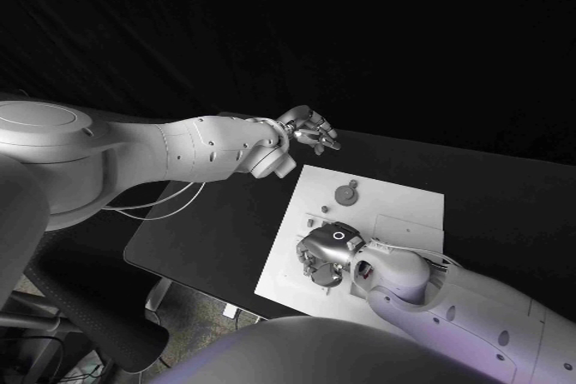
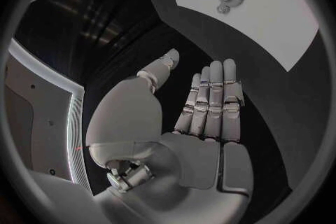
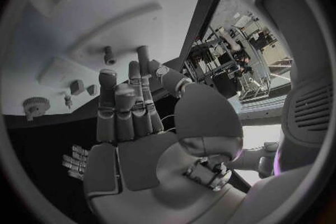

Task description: Assemble the parts on the task board

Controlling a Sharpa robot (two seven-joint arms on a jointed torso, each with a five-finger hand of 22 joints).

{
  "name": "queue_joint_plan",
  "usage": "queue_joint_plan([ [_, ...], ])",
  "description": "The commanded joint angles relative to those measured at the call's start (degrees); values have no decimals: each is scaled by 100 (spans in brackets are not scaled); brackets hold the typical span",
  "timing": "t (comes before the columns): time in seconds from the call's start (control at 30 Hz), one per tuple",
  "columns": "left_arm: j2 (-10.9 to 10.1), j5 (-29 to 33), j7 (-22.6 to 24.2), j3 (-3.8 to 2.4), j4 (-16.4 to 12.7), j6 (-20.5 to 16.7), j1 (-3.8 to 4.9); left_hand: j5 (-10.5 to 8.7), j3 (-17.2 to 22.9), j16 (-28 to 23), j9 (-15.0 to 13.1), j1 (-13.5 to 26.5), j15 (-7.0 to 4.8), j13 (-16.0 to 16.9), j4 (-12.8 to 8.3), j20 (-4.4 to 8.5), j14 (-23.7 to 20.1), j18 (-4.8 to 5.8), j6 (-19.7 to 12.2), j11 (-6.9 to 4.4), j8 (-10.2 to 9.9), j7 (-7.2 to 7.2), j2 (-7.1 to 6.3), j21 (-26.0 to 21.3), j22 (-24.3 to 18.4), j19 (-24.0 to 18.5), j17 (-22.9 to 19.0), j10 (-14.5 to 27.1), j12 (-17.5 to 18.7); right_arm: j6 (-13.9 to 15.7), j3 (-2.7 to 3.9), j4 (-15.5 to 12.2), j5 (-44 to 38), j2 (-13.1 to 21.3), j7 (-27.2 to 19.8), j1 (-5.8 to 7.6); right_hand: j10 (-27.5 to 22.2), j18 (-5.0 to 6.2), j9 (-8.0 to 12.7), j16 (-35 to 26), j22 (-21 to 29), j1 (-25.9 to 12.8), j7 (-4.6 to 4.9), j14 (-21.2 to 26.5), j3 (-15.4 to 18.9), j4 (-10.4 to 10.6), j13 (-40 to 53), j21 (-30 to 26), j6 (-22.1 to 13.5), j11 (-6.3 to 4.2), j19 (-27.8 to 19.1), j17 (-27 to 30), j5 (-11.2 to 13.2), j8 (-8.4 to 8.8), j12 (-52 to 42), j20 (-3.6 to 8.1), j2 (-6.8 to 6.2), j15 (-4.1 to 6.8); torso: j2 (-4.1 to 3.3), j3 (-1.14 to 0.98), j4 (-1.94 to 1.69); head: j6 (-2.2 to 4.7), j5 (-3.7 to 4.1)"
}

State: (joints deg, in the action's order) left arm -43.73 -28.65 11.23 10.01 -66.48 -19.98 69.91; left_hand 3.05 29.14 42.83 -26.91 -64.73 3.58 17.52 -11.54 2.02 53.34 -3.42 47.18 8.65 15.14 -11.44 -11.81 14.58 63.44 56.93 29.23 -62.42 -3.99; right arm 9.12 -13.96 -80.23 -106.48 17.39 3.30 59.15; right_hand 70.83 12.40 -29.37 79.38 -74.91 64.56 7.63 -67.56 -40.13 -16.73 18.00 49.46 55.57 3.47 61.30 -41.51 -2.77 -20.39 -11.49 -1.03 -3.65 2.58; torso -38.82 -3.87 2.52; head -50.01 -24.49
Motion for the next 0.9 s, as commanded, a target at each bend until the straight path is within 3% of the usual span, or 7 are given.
queue_joint_plan([
  [0.03,12,37,37,-6,-12,67,12,7,-1,-39,7,-15,-3,-8,29,11,38,-66,-50,-5,31,10,30,-32,7,35,8,27,-8,-133,-10,25,78,29,-74,-10,-11,260,-1,-33,-89,-188,54,59,258,3,3,30,-178,30,-25,-3,-2,116,32,12,-325,-10,2,-6,4,1,-2],
  [0.2,2,37,34,-6,-9,65,12,7,-3,-40,8,-13,-3,-8,31,11,38,-66,-51,-4,31,9,30,-33,8,35,9,28,-8,-135,-10,-13,111,85,-62,-9,-56,260,24,-35,-86,-240,132,111,667,1,25,14,-365,40,-79,-13,-1,213,55,17,-456,-18,2,-12,3,1,11],
  [0.37,-5,37,33,-6,-10,66,12,7,-4,-42,8,-11,-2,-8,31,11,37,-66,-52,-4,30,9,28,-34,8,35,11,29,-7,-127,-10,-40,135,124,-50,-9,-130,260,42,-50,-75,-228,180,159,861,10,31,-12,-486,68,-117,-12,-1,277,99,4,-538,-44,0,-13,7,1,10],
  [0.63,-6,37,22,-6,-3,79,12,7,-7,-46,10,-8,-1,-9,34,10,35,-65,-59,-2,28,7,26,-38,9,33,14,33,-5,114,-10,-91,175,155,-19,-9,-471,260,77,-39,-64,-191,267,223,981,24,-14,-42,-685,199,-149,-26,-1,380,288,-24,-601,-168,1,-20,6,1,26],
  [0.9,-17,37,21,-6,0,76,12,7,-8,-48,11,-7,-1,-10,35,10,35,-65,-64,-1,27,5,25,-40,10,33,17,36,-4,137,-6,-329,247,315,-30,23,-481,260,64,-24,-70,-173,256,237,991,30,0,-35,-657,215,-146,-34,-1,358,287,-30,-592,-187,3,-14,10,1,42],
])
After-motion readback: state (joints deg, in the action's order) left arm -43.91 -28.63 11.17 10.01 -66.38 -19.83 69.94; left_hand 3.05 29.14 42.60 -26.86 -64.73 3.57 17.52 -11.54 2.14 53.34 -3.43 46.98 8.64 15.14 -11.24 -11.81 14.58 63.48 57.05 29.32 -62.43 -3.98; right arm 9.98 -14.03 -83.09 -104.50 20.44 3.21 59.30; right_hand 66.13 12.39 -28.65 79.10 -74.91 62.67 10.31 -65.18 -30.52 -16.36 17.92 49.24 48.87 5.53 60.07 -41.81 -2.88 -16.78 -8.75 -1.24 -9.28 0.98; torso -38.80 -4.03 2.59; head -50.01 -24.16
